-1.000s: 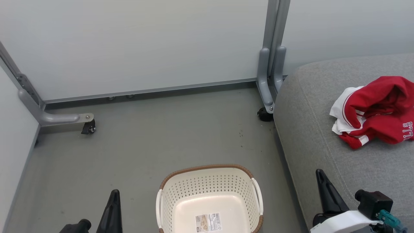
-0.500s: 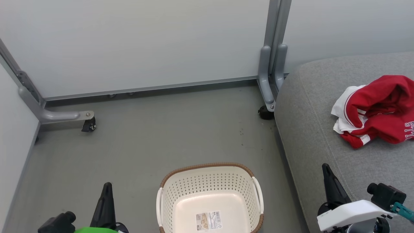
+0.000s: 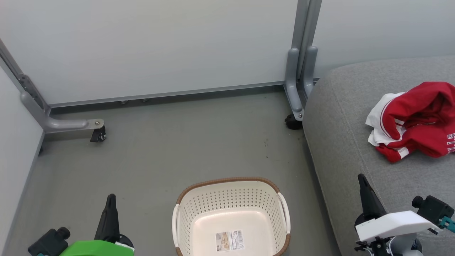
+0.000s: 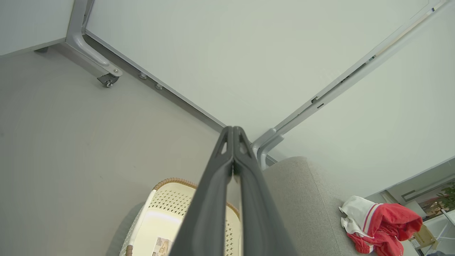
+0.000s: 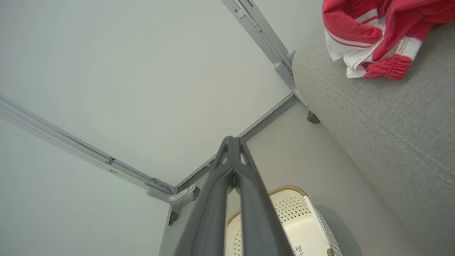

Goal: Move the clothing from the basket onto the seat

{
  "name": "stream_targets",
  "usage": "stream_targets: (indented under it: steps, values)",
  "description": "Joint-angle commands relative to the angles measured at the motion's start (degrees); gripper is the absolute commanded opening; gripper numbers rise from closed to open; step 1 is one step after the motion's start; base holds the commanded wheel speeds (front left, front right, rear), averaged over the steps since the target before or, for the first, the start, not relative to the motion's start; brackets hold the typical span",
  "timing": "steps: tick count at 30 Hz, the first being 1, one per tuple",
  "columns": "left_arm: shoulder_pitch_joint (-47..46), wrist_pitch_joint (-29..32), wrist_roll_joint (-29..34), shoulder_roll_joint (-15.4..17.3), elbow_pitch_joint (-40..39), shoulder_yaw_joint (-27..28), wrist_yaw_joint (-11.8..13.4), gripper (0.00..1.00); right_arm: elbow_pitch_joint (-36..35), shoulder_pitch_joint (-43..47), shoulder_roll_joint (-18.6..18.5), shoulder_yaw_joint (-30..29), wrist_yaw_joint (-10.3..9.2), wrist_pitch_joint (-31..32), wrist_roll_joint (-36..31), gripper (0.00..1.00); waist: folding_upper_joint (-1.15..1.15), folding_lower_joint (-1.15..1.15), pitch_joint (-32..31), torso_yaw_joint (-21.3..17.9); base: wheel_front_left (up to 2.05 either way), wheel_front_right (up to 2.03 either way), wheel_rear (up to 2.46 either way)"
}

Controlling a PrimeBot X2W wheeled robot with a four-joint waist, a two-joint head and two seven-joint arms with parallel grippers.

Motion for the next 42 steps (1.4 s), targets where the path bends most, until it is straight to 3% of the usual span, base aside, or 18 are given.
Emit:
stream_targets:
  steps: [1, 17, 42]
  values:
    - [-2.0, 0.4, -2.0, 0.4, -0.4, 0.4, -0.5, 0.0, -0.4, -1.5, -0.4, -0.4, -0.01, 0.4, 2.1, 0.0, 0.0, 0.0, 0.1, 0.0, 0.0, 0.0, 0.0]
    - [-4.6, 3.4, -14.5, 0.6, 1.1, 2.0, -1.0, 0.0, 0.8, -3.4, -0.3, -2.0, -0.01, 3.5, 14.7, 0.0, 0.0, 0.0, 0.7, 0.3, 0.0, 0.0, 0.0]
    - [-7.6, 7.1, -28.2, 0.5, 3.0, 4.1, -1.7, 0.0, 2.1, -5.7, 0.0, -4.1, -0.01, 7.1, 28.6, 0.0, 0.0, 0.0, 1.6, 0.7, 0.0, 0.0, 0.0]
